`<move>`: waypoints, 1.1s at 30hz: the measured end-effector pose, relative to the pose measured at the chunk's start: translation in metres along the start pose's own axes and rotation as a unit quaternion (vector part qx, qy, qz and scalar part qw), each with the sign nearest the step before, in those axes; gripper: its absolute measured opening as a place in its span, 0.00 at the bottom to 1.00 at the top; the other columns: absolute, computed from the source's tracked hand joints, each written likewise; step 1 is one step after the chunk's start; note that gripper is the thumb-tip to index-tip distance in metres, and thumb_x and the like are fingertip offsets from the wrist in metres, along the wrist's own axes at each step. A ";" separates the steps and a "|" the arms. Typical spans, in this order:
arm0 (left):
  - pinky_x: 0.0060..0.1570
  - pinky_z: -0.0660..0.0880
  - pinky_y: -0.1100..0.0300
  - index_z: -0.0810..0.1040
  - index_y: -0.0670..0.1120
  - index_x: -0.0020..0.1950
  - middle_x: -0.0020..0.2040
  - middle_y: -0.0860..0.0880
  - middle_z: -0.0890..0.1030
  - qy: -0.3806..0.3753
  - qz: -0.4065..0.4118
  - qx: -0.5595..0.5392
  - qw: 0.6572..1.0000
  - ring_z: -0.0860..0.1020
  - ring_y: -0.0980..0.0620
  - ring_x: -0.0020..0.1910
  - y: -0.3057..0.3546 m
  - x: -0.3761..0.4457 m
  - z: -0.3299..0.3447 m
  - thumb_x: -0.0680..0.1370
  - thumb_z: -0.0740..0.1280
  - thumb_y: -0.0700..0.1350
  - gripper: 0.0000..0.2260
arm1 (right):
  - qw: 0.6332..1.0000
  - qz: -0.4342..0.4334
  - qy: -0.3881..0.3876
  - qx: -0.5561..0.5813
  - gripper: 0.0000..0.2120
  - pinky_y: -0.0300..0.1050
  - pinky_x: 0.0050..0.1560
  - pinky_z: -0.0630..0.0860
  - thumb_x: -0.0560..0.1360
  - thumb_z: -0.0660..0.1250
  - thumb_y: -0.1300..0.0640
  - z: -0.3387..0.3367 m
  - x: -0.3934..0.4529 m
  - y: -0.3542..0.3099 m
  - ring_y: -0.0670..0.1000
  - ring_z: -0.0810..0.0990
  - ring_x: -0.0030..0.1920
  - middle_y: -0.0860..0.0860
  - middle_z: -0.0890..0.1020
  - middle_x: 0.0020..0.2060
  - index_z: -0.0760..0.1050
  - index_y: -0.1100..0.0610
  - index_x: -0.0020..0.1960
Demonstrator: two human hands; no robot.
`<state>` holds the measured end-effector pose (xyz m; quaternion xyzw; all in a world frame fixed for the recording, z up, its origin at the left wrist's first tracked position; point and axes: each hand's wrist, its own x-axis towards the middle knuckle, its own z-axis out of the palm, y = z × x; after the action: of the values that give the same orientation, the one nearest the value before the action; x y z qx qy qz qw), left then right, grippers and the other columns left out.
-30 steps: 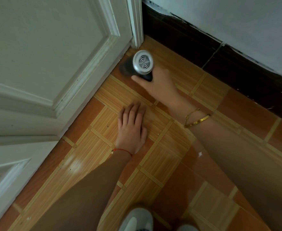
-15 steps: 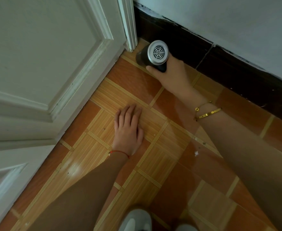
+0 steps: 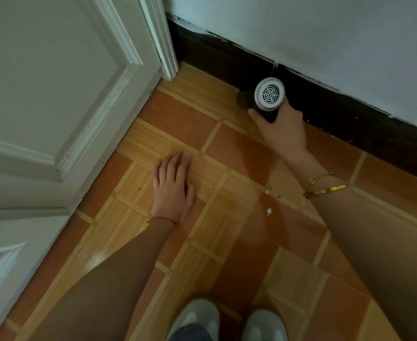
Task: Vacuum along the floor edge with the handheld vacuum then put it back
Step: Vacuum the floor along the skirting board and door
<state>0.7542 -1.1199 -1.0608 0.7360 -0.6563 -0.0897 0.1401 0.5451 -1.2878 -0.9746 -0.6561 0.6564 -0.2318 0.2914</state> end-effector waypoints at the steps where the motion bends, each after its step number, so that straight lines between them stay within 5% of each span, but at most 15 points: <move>1: 0.77 0.53 0.41 0.67 0.45 0.75 0.74 0.44 0.67 0.002 0.001 0.001 1.000 0.62 0.43 0.76 0.000 0.000 0.000 0.81 0.56 0.47 0.22 | 1.000 0.012 0.008 -0.005 0.31 0.41 0.52 0.72 0.74 0.69 0.42 -0.006 -0.005 0.006 0.52 0.78 0.59 0.52 0.80 0.60 0.68 0.54 0.71; 9: 0.77 0.52 0.42 0.65 0.43 0.75 0.75 0.42 0.67 -0.010 -0.003 0.022 1.000 0.61 0.41 0.76 0.002 -0.001 0.003 0.81 0.54 0.47 0.23 | 0.998 0.056 0.036 -0.009 0.31 0.50 0.57 0.76 0.73 0.70 0.42 -0.042 -0.043 0.035 0.55 0.78 0.61 0.53 0.80 0.60 0.68 0.55 0.71; 16: 0.76 0.53 0.39 0.65 0.44 0.74 0.73 0.42 0.67 -0.017 0.032 -0.006 0.999 0.61 0.42 0.76 0.033 -0.002 0.005 0.79 0.55 0.44 0.23 | 0.992 0.051 -0.111 0.030 0.27 0.49 0.58 0.77 0.73 0.71 0.43 -0.053 -0.080 0.035 0.53 0.81 0.52 0.51 0.82 0.54 0.71 0.52 0.67; 19: 0.75 0.55 0.38 0.66 0.45 0.74 0.73 0.43 0.68 -0.031 0.067 -0.021 0.997 0.62 0.43 0.75 0.054 0.004 0.011 0.78 0.56 0.44 0.23 | 0.995 0.052 -0.082 0.006 0.28 0.40 0.55 0.73 0.73 0.71 0.44 -0.059 -0.092 0.042 0.51 0.79 0.58 0.50 0.81 0.58 0.70 0.53 0.69; 23: 0.74 0.56 0.38 0.67 0.46 0.72 0.72 0.43 0.69 -0.037 0.106 -0.027 0.993 0.63 0.42 0.74 0.072 0.010 0.020 0.77 0.58 0.43 0.22 | 0.996 0.082 0.008 -0.035 0.32 0.50 0.56 0.78 0.73 0.69 0.41 -0.073 -0.101 0.059 0.54 0.79 0.59 0.53 0.81 0.59 0.67 0.54 0.72; 28: 0.75 0.53 0.38 0.66 0.46 0.74 0.73 0.43 0.68 -0.038 0.121 -0.016 0.992 0.63 0.43 0.75 0.075 0.008 0.031 0.78 0.58 0.44 0.23 | 0.995 0.093 -0.008 -0.019 0.31 0.38 0.54 0.72 0.74 0.70 0.43 -0.084 -0.116 0.068 0.50 0.78 0.60 0.51 0.80 0.60 0.67 0.55 0.72; 33: 0.76 0.52 0.39 0.67 0.46 0.74 0.74 0.44 0.68 -0.031 0.117 -0.040 0.992 0.62 0.44 0.75 0.073 0.008 0.030 0.79 0.57 0.45 0.22 | 0.993 0.087 -0.073 -0.006 0.26 0.29 0.44 0.69 0.73 0.71 0.44 -0.072 -0.139 0.064 0.45 0.78 0.53 0.47 0.80 0.51 0.72 0.54 0.66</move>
<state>0.6766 -1.1375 -1.0650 0.6448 -0.7377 -0.1217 0.1590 0.4451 -1.1534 -0.9557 -0.6135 0.6895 -0.1528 0.3535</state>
